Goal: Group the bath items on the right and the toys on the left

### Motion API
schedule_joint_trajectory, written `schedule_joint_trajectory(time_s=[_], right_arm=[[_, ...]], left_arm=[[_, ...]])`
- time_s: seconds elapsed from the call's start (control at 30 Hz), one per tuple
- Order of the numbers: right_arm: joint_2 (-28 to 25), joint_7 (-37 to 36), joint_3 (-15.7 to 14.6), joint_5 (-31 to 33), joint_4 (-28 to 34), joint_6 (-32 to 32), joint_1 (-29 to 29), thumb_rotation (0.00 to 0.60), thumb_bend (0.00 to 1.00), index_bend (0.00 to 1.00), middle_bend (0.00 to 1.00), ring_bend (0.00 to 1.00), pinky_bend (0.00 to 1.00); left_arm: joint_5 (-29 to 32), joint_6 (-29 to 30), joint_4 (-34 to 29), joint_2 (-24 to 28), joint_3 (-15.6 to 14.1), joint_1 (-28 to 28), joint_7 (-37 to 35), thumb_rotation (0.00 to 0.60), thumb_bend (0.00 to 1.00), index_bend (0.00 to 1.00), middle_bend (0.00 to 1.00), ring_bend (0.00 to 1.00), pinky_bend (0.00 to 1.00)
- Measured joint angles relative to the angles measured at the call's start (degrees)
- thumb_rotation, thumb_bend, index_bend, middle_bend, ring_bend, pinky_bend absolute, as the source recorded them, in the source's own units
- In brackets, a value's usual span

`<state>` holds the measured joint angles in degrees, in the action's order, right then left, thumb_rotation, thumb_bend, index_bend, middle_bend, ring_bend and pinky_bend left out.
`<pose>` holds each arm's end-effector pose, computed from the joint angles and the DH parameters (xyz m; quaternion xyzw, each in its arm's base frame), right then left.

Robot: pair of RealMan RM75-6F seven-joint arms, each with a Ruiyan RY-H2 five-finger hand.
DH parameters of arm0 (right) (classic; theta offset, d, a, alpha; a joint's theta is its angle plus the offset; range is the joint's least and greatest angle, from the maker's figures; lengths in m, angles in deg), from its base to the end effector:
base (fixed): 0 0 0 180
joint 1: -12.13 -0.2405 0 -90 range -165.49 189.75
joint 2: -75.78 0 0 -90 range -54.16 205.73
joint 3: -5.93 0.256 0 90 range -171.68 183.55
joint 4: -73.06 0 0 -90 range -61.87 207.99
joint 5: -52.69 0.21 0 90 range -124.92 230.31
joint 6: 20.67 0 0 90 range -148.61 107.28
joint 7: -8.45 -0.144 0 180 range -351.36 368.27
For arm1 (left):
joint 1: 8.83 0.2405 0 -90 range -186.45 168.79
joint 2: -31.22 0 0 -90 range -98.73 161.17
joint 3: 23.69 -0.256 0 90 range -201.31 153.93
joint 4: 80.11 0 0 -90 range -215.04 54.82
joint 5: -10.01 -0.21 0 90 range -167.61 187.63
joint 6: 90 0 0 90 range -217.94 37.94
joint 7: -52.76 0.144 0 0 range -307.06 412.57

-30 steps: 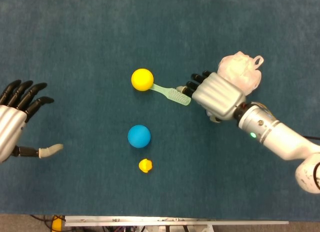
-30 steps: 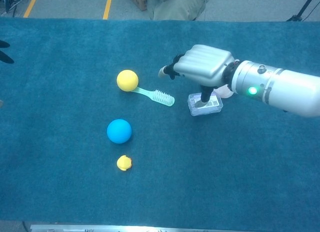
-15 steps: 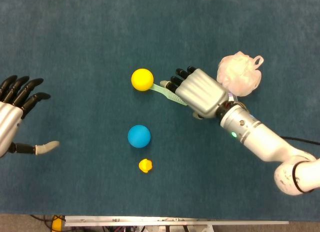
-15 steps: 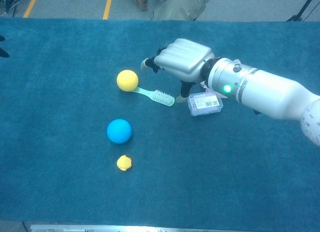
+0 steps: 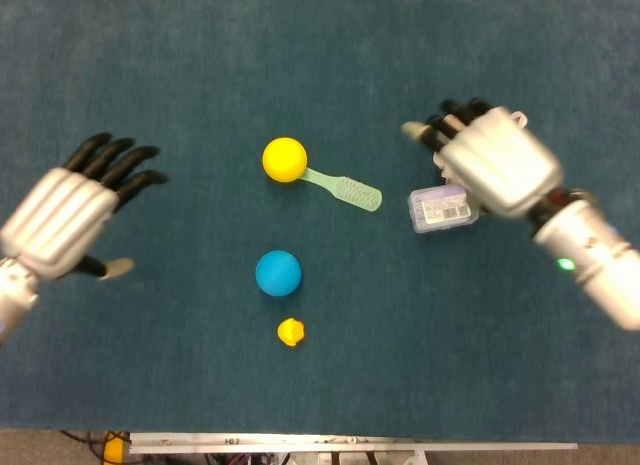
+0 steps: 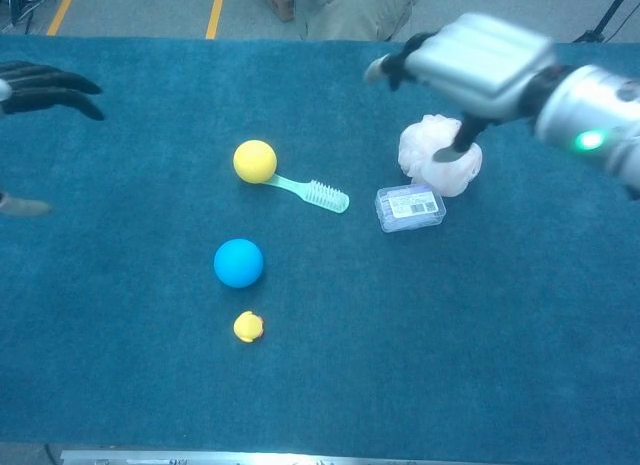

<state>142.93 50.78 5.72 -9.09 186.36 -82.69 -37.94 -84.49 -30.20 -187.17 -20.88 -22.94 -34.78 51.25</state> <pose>-0.1036 -0.2967 0.0615 0.8366 -0.1938 0.2937 0.4198 -0.2071 0.2426 0.1316 -0.7851 -0.3554 -0.3471 0.3700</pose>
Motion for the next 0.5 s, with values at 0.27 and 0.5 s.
schedule_joint_trajectory(time_s=[0.27,0.5], right_arm=[[-8.3,-7.9,-1.9,-7.7,1.2,-3.4,6.4,0.6,0.0,0.19,0.32,0.2,0.33],[-10.6,-11.9,-2.3,-10.9,-0.1,-4.2,9.9,0.6,0.0,0.19,0.32,0.2,0.33]], left_arm=[[3.9,-9.1,3.8,-7.2,3.3,-8.1,1.2,0.6,0.02,0.06,0.04,0.03,0.04],[10.5,-16.5,6.7,-12.8,5.9,-14.2,3.5,0.6,0.02,0.03,0.02,0.03,0.04]])
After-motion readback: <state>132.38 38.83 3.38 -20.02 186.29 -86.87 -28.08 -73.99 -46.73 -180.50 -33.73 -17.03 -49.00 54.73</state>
